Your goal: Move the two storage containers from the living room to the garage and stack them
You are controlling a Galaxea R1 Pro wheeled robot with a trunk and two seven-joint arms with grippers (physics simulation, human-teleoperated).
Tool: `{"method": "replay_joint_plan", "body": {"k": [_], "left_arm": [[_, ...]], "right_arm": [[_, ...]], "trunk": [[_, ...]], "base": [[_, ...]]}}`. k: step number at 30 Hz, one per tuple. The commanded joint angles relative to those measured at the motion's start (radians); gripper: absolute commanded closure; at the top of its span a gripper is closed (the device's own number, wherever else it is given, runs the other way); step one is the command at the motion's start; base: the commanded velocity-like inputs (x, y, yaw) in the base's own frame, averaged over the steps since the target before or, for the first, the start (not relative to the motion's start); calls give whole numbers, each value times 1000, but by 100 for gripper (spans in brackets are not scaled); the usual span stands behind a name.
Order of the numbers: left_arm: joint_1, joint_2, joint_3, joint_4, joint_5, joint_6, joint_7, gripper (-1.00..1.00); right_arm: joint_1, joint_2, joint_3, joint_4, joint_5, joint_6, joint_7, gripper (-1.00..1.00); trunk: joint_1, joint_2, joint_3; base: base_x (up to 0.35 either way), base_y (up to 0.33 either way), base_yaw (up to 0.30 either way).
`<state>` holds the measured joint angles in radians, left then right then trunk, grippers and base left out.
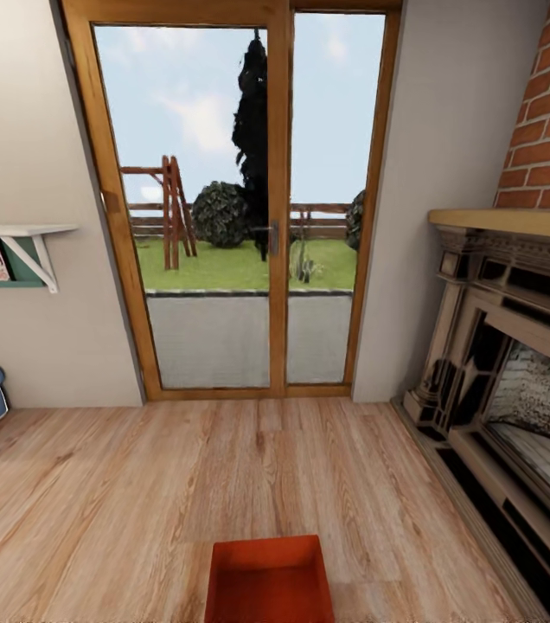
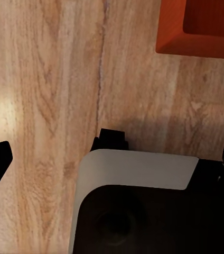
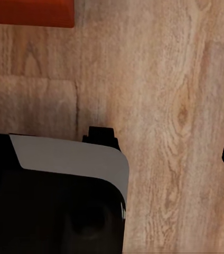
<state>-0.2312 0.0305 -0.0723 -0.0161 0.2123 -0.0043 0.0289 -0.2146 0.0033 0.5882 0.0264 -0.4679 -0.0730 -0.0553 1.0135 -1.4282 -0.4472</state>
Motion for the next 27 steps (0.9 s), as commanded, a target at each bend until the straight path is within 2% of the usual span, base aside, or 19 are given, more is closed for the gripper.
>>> {"method": "replay_joint_plan", "body": {"k": [1,27], "left_arm": [[0,0,-8,-1,9,0,2,-100],[0,-1,-8,1,9,0,2,-100]], "right_arm": [[-1,0,9,3,-9,-4,0,-100],[-1,-1,7,3,-12,8,3,-100]], "trunk": [[0,-1,-3],[0,-1,-44]], "base": [[0,0,0],[0,0,0]]}}
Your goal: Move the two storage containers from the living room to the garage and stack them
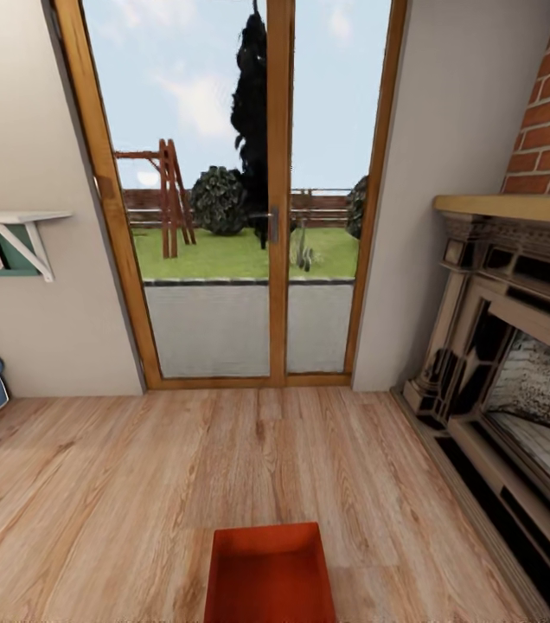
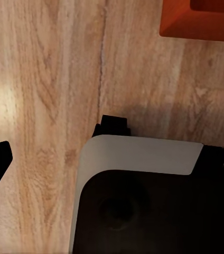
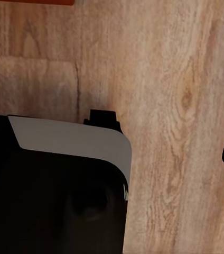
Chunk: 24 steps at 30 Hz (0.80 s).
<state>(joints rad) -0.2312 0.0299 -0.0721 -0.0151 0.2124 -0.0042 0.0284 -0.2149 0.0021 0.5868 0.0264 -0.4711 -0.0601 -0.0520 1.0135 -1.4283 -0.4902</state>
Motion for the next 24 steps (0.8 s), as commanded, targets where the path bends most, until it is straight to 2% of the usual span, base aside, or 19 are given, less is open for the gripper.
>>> {"method": "replay_joint_plan", "body": {"k": [1,24], "left_arm": [[0,0,-8,0,9,0,3,-100],[0,0,-8,0,8,0,3,-100]], "right_arm": [[-1,0,8,3,-9,-5,0,-100],[-1,1,10,3,-9,-13,-3,-100]], "trunk": [[0,-1,-3],[0,-1,-39]], "base": [[0,0,0],[0,0,0]]}}
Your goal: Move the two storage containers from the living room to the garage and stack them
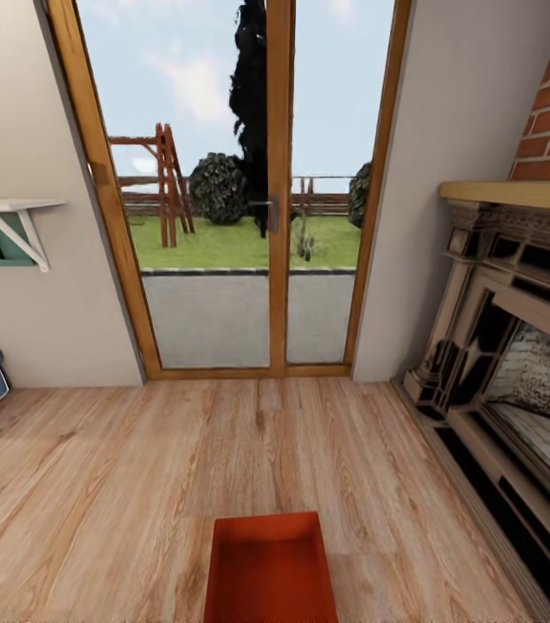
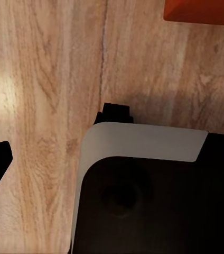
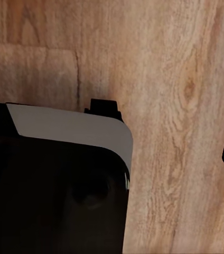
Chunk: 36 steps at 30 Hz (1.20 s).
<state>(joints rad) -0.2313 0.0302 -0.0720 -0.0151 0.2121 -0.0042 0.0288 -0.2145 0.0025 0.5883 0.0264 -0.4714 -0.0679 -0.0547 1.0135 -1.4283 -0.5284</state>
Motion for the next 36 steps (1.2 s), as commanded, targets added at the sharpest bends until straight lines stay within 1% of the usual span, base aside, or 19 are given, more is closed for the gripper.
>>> {"method": "replay_joint_plan", "body": {"k": [1,36], "left_arm": [[0,0,-8,0,9,0,2,-100],[0,0,-8,0,9,0,2,-100]], "right_arm": [[-1,0,8,3,-9,-5,0,-100],[0,-2,8,3,-10,-1,1,-100]], "trunk": [[0,-1,-3],[0,-1,-58]], "base": [[0,0,0],[0,0,0]]}}
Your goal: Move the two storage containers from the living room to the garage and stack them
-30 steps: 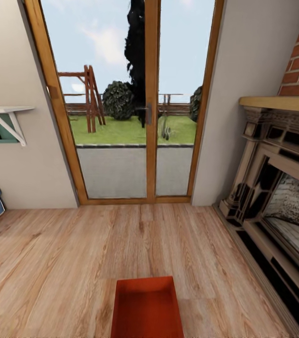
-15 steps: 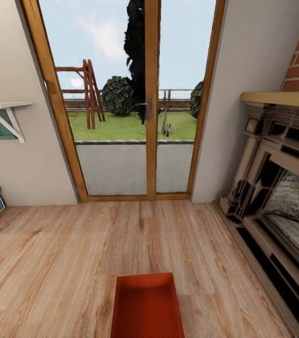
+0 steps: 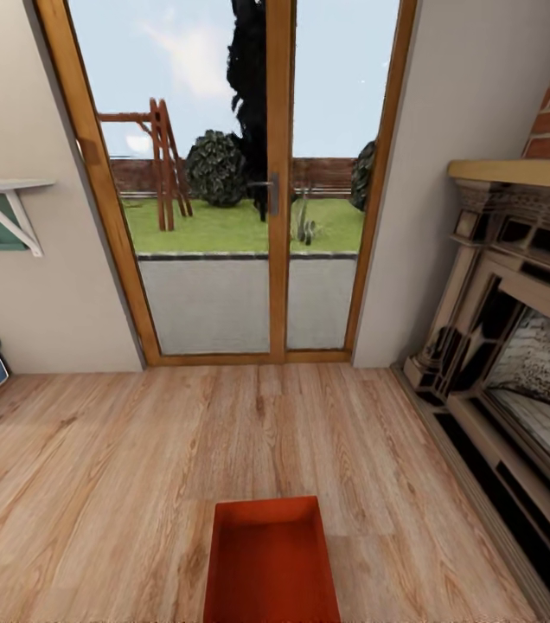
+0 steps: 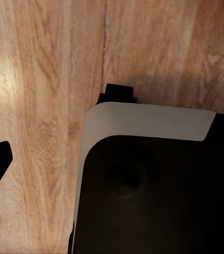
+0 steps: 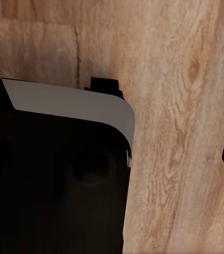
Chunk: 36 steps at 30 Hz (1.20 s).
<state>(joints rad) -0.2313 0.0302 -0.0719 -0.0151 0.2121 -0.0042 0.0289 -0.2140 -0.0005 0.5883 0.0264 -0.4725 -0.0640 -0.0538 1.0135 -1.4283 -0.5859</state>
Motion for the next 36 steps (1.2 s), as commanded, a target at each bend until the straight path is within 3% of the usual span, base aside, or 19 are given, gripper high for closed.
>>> {"method": "replay_joint_plan", "body": {"k": [1,36], "left_arm": [[0,0,-8,0,9,0,2,-100],[0,0,-8,0,9,0,2,-100]], "right_arm": [[-1,1,8,3,-8,-5,0,-100],[-2,1,8,3,-9,-6,-1,-100]], "trunk": [[0,0,-3],[0,0,-58]], "base": [[0,0,0],[0,0,0]]}}
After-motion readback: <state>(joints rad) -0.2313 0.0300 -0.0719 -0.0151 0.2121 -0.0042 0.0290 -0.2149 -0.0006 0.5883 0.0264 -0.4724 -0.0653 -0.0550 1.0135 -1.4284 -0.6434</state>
